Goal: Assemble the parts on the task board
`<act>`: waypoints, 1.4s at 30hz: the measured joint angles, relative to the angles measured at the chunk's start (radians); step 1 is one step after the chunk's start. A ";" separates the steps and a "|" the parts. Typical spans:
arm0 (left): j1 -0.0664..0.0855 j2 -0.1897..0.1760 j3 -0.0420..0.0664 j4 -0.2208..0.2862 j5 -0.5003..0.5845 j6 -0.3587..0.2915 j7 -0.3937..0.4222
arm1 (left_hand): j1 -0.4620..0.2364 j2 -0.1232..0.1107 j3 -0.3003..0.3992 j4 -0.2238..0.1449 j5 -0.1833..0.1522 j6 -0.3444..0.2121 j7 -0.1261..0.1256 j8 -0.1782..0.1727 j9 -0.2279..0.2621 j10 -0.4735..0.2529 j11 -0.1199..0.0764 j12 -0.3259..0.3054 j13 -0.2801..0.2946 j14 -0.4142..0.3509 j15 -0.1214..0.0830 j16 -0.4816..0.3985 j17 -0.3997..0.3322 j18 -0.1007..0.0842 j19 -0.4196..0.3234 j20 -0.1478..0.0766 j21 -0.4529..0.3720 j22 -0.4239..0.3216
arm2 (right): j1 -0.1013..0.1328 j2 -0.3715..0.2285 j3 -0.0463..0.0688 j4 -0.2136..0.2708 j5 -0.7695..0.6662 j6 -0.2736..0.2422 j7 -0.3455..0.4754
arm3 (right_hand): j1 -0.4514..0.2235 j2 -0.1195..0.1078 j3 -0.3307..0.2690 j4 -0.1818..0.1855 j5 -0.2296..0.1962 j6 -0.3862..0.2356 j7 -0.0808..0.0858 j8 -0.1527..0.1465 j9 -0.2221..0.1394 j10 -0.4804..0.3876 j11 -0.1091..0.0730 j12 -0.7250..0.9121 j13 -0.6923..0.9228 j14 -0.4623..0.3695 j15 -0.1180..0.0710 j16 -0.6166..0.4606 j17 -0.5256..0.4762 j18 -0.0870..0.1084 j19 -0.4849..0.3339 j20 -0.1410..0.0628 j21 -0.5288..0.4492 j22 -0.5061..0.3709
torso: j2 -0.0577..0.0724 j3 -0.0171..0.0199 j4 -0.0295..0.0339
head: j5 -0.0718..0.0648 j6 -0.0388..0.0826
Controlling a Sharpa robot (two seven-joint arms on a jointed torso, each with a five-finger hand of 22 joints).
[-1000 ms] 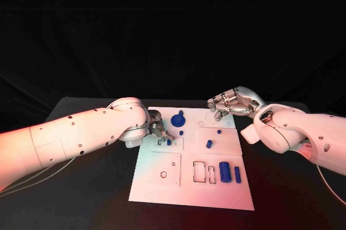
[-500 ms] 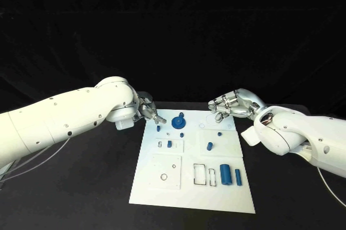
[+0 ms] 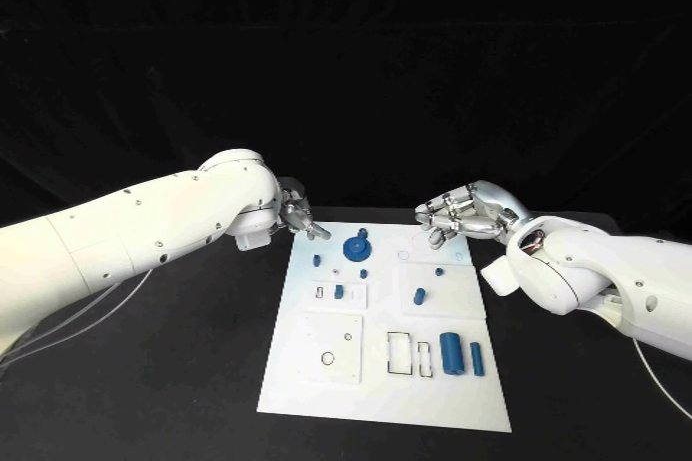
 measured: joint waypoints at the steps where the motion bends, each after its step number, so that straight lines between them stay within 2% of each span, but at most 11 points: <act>1: -0.001 0.006 -0.002 -0.008 -0.006 0.002 0.001 | -0.002 -0.002 -0.002 -0.002 0.000 0.000 0.000 0.000 -0.002 0.000 0.000 0.000 -0.002 0.000 0.000 0.000 0.000 0.000 0.000 0.000 0.000 0.000 | 0.000 0.000 0.000 0.000 0.000 0.000 0.000 | 0.000 0.000 0.000 0.000 0.000 0.000 0.000 0.000 0.000 0.000 0.000 0.000 0.000 0.000 0.000 0.000 0.000 0.000 0.000 0.000 0.000 0.000 | 0.000 0.0000 -0.0001 | 0.000 -0.001; 4: -0.008 0.023 -0.007 -0.036 -0.023 0.009 0.002 | -0.008 -0.008 -0.007 -0.001 0.000 0.000 0.000 -0.004 -0.006 0.000 0.000 -0.004 -0.004 0.000 0.000 0.000 0.000 0.000 0.000 0.000 0.000 0.000 | 0.000 0.000 0.000 0.001 0.001 0.000 0.000 | 0.000 0.000 0.000 0.000 0.000 0.000 0.000 0.000 0.000 0.000 0.000 0.000 0.000 0.000 0.000 0.000 0.000 0.000 0.000 0.000 0.000 0.000 | 0.000 0.0000 -0.0004 | -0.001 -0.002; 10: -0.025 0.045 -0.013 -0.074 -0.055 0.026 0.004 | -0.028 -0.004 -0.027 0.000 0.000 0.003 0.002 -0.010 -0.015 0.000 0.000 -0.004 -0.003 0.000 0.000 0.000 0.000 0.000 0.000 0.000 0.000 0.000 | 0.000 0.001 0.000 0.002 0.001 0.000 0.000 | 0.000 0.000 0.000 0.000 0.000 0.000 0.000 0.000 0.000 0.000 0.000 0.000 0.000 0.000 0.000 -0.004 0.000 0.000 0.000 0.000 0.000 -0.001 | 0.000 0.0001 -0.0009 | 0.001 -0.004; 21: -0.047 0.065 -0.014 -0.106 -0.089 0.048 0.007 | -0.044 0.003 -0.046 0.001 0.000 0.013 0.001 -0.012 -0.022 0.000 0.000 0.004 0.005 0.000 0.000 0.000 0.000 0.000 0.000 0.000 0.000 0.000 | 0.000 0.001 0.000 0.004 0.002 0.000 0.000 | 0.000 0.000 0.000 0.000 0.000 0.000 0.000 0.000 0.000 0.000 0.000 0.000 0.000 0.000 0.000 -0.004 0.000 0.000 0.000 0.000 0.000 -0.001 | 0.000 0.0005 -0.0009 | 0.004 -0.009; 25: -0.051 0.067 -0.014 -0.108 -0.088 0.052 0.008 | -0.056 0.013 -0.063 -0.001 0.000 0.024 -0.002 -0.012 -0.025 0.004 0.004 0.007 0.006 0.000 0.000 0.000 0.000 0.000 0.000 0.000 0.000 0.000 | 0.000 0.001 0.000 0.005 0.002 0.000 0.000 | 0.000 0.000 0.000 0.000 0.000 0.000 0.000 0.000 0.000 0.000 0.000 0.000 0.000 0.000 0.000 -0.004 0.000 0.000 0.000 0.000 0.000 -0.001 | -0.001 0.0005 -0.0004 | 0.004 -0.012; 34: -0.052 0.068 -0.014 -0.105 -0.079 0.058 0.008 | -0.056 0.013 -0.066 -0.003 0.000 0.031 -0.002 -0.012 -0.025 0.004 0.004 0.010 0.008 0.000 0.000 0.000 0.000 0.000 0.000 0.000 0.005 0.000 | 0.000 0.001 0.000 0.005 0.002 -0.001 0.000 | 0.000 0.000 0.000 0.000 0.000 0.000 0.000 0.000 0.000 0.000 0.000 0.000 0.000 0.000 0.000 -0.004 0.000 0.000 0.000 0.000 0.000 -0.001 | -0.002 0.0009 0.0000 | 0.004 -0.013; 40: -0.052 0.069 -0.014 -0.103 -0.066 0.065 0.008 | -0.055 0.013 -0.070 -0.002 0.000 0.037 -0.007 -0.011 -0.025 0.008 0.000 0.016 0.011 0.000 0.000 0.000 0.000 0.000 0.000 0.000 0.005 0.000 | 0.000 0.002 0.000 0.004 0.003 -0.001 0.000 | 0.000 0.000 0.000 0.000 0.000 0.000 0.000 0.000 0.000 0.000 0.000 0.000 0.000 0.000 0.000 -0.004 0.000 0.000 0.000 0.000 0.000 -0.001 | -0.002 0.0012 0.0002 | 0.004 -0.013; 42: -0.052 0.070 -0.014 -0.103 -0.063 0.069 0.009 | -0.047 0.021 -0.070 -0.002 0.000 0.043 -0.008 -0.006 -0.025 0.011 -0.003 0.016 0.012 0.000 0.000 0.000 0.000 0.000 0.000 0.000 0.005 0.000 | 0.000 0.002 0.000 0.004 0.003 -0.001 0.000 | 0.000 0.000 0.000 0.000 0.000 0.000 0.000 0.000 0.000 0.000 0.000 0.000 0.000 0.000 0.000 -0.004 0.000 0.000 0.000 0.000 0.000 -0.001 | -0.002 0.0012 0.0002 | 0.003 -0.013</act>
